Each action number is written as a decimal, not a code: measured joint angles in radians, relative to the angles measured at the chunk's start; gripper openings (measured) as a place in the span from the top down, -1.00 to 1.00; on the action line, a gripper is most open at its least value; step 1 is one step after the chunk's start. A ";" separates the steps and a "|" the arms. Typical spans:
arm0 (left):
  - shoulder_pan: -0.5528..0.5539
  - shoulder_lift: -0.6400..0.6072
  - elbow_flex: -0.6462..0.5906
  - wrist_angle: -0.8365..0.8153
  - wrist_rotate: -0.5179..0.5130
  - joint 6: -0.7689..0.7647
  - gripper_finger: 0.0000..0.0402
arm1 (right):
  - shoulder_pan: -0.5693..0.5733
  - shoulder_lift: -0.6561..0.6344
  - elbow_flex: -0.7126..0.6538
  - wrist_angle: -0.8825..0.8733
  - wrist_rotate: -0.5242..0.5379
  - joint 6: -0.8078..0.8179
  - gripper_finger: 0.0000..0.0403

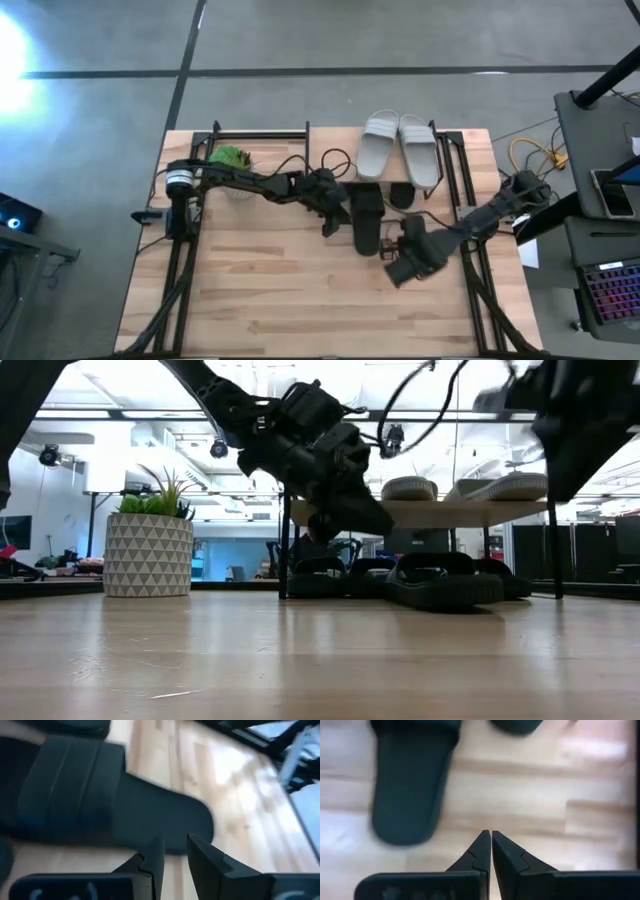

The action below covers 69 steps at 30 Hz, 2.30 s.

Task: Pick and place slides into the shelf
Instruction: Put the black slipper under the shelf

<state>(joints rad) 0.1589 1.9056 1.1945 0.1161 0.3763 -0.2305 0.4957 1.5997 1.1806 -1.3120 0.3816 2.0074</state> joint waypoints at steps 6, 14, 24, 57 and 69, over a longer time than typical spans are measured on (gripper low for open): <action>0.008 0.048 -0.007 0.004 -0.082 -0.078 0.66 | 0.132 0.019 0.103 -0.050 0.002 0.133 0.96; 0.026 0.110 0.037 0.067 -0.122 -0.048 0.66 | 0.183 0.101 0.202 -0.181 -0.049 0.201 0.96; 0.043 0.221 0.180 0.079 -0.130 -0.051 0.66 | 0.183 0.129 0.207 -0.148 -0.048 0.219 0.96; -0.229 -0.313 -0.020 -0.171 -0.399 -0.019 0.66 | 0.180 0.160 0.089 0.164 -0.042 0.082 0.96; -0.427 -0.506 -0.043 -0.634 -0.837 -0.183 0.66 | 0.044 0.342 0.098 0.473 -0.067 -0.062 0.96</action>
<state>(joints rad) -0.2685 1.3997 1.1516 -0.5175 -0.4604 -0.4140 0.5401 1.9418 1.2789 -0.8391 0.3141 1.9452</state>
